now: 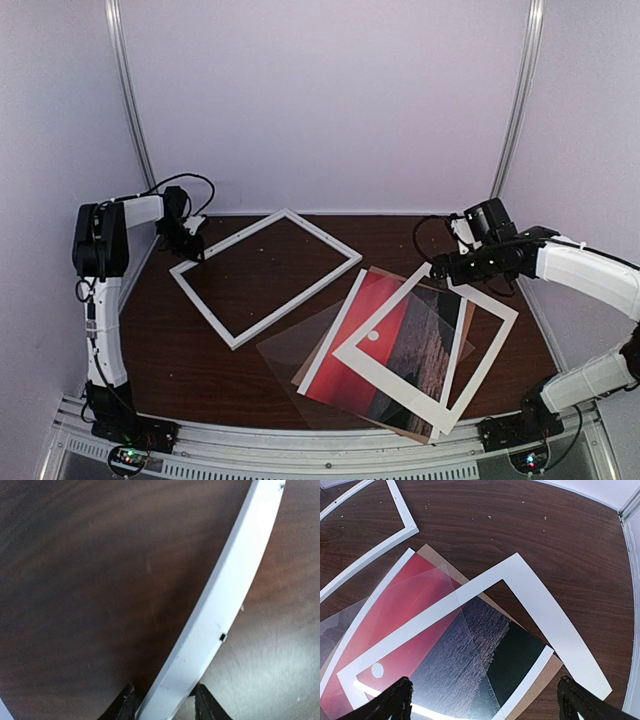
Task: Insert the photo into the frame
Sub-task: Move the frame body to the center of the board.
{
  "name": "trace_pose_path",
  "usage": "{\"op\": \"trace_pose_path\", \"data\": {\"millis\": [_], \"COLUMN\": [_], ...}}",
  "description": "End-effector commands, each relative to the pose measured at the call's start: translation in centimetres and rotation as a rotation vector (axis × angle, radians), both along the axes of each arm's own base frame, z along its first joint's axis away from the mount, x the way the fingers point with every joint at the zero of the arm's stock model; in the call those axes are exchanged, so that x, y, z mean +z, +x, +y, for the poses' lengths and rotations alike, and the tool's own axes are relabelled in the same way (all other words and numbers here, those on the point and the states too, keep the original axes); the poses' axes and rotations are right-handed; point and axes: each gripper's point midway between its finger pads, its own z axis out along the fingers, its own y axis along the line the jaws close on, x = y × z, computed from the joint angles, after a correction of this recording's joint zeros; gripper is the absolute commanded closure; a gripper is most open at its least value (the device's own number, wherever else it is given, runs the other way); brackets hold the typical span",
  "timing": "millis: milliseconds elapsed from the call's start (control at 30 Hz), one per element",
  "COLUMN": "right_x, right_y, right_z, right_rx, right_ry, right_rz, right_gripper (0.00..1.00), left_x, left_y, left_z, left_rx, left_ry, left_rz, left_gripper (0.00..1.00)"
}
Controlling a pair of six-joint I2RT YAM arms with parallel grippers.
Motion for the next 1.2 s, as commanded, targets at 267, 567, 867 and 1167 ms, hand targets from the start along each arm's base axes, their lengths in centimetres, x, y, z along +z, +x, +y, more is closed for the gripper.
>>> {"op": "trace_pose_path", "data": {"millis": [267, 567, 867, 1167], "right_x": [-0.7, -4.0, -5.6, -8.0], "right_y": [-0.9, -1.4, -4.1, -8.3], "right_z": [0.7, 1.2, 7.9, 13.3], "right_rx": [-0.005, -0.020, 0.180, 0.345], "right_ry": [0.071, 0.059, 0.073, 0.050], "right_rz": [0.017, 0.155, 0.216, 0.290], "right_gripper": [0.00, 0.00, 0.00, 0.02], "left_x": [1.9, 3.9, 8.8, 6.6], "left_y": [-12.4, -18.4, -15.4, -9.8], "left_z": [2.4, 3.2, -1.3, -3.0], "left_rx": [0.099, 0.146, 0.143, 0.085], "left_ry": [0.199, 0.221, -0.053, -0.036], "left_rz": [0.194, 0.239, 0.040, -0.017], "left_gripper": [0.65, 0.69, 0.38, 0.28]}}
